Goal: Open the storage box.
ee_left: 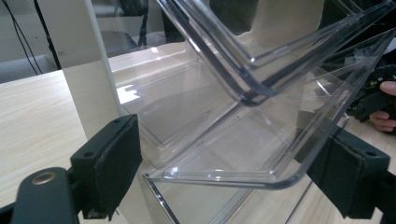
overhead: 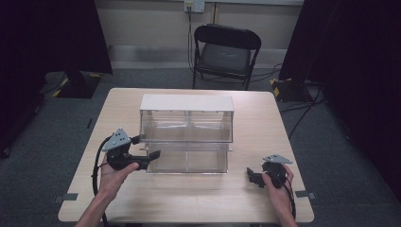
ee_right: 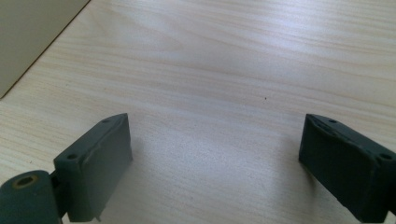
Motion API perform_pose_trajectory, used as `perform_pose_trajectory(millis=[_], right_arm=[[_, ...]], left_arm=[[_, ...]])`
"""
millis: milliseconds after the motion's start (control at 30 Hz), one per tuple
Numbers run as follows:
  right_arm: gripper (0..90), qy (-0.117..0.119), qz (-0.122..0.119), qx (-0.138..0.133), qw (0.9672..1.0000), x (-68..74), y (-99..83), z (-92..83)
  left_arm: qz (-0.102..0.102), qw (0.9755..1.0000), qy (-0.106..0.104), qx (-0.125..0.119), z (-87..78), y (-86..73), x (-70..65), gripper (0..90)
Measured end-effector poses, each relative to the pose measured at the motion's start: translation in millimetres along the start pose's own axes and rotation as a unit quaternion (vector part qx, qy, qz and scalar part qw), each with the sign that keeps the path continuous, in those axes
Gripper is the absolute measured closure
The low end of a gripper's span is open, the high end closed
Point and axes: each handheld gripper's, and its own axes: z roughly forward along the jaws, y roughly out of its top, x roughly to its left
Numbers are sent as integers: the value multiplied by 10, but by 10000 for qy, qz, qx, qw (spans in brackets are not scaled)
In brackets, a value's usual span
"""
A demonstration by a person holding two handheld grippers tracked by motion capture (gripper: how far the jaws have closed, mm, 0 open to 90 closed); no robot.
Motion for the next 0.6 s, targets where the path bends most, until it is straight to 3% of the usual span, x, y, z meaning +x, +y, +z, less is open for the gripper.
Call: perform_pose_trajectory(millis=[267, 467, 600], right_arm=[[87, 0, 1, -1, 10000, 0, 0, 0], [87, 0, 1, -1, 10000, 0, 0, 0], [87, 0, 1, -1, 10000, 0, 0, 0]], left_arm=[[-2, 10000, -8, -10, -4, 55, -9, 120], [-134, 9999, -30, 28, 19, 66, 10, 104], [-17, 10000, 24, 82, 14, 92, 3, 102]])
